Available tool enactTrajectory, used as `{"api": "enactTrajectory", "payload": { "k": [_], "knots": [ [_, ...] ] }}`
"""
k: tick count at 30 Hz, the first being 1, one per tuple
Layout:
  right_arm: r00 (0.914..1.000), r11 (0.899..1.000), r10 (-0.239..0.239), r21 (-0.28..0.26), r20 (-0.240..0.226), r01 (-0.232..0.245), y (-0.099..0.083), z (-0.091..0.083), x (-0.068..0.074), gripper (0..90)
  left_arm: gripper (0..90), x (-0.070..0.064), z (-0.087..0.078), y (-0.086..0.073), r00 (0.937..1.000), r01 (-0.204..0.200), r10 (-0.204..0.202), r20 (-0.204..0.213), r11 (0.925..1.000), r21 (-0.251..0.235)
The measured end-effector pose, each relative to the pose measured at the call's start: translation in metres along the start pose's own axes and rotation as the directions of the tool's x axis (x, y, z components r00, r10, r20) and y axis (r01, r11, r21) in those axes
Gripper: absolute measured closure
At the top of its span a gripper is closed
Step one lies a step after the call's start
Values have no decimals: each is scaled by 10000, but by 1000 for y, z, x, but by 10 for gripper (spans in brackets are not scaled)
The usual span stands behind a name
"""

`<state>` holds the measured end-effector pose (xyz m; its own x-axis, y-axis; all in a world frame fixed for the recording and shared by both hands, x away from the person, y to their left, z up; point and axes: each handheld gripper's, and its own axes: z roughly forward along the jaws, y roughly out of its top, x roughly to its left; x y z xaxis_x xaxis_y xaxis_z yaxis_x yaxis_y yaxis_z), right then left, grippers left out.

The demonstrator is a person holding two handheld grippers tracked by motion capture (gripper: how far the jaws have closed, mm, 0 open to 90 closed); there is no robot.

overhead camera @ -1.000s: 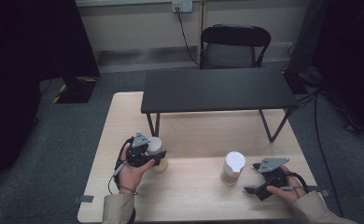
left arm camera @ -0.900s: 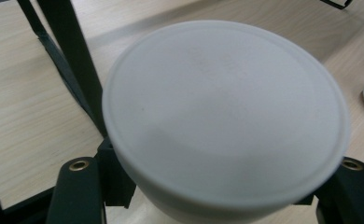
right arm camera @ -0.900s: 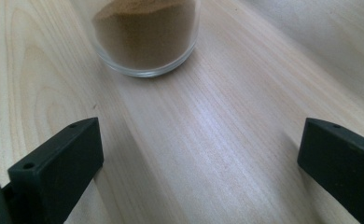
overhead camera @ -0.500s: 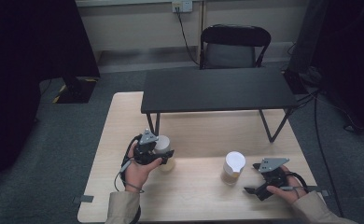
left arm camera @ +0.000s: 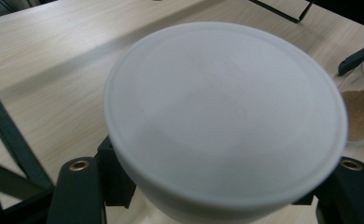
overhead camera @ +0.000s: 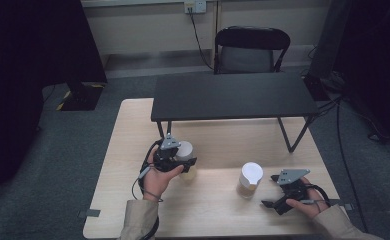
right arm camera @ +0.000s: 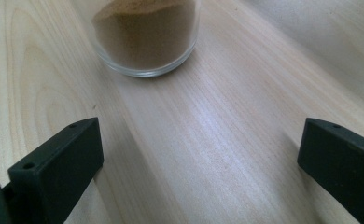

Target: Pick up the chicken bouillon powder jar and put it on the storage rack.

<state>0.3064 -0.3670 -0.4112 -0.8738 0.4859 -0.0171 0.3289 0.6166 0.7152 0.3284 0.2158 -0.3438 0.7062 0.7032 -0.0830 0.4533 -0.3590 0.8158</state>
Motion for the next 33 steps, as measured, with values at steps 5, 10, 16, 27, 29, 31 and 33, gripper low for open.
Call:
{"api": "enactTrajectory", "payload": {
  "k": [5, 10, 16, 27, 29, 31, 33],
  "knots": [
    [10000, 10000, 1, 1, -1, -1, 0, 0, 0, 0, 348, -3, 7, 7, 9997, -134, 134, 186, 9999, 18],
    [10000, 10000, 2, 2, 0, -2, 0, 0, 0, 0, 348, -5, 13, 13, 9989, -201, 200, 413, 9998, 32],
    [10000, 10000, 2, 3, 1, -2, 0, 0, 0, 0, 348, -7, 19, 22, 9978, -303, 301, 590, 9995, 30],
    [10000, 10000, 1, 2, 1, -1, 0, 0, 0, 0, 348, -11, 23, 44, 9952, -622, 608, 770, 9979, 166],
    [10000, 10000, 0, 2, 0, 0, 0, 0, 0, 0, 348, -12, 23, 48, 9945, -673, 657, 815, 9976, 170],
    [10000, 10000, -1, 1, 0, 1, 0, 0, 0, 0, 348, -11, 24, 52, 9937, -658, 643, 915, 9977, 137],
    [10000, 10000, -4, 0, -1, 4, 0, 0, 0, 0, 348, -13, 25, 56, 9927, -763, 746, 953, 9970, 144]
  ]
}}
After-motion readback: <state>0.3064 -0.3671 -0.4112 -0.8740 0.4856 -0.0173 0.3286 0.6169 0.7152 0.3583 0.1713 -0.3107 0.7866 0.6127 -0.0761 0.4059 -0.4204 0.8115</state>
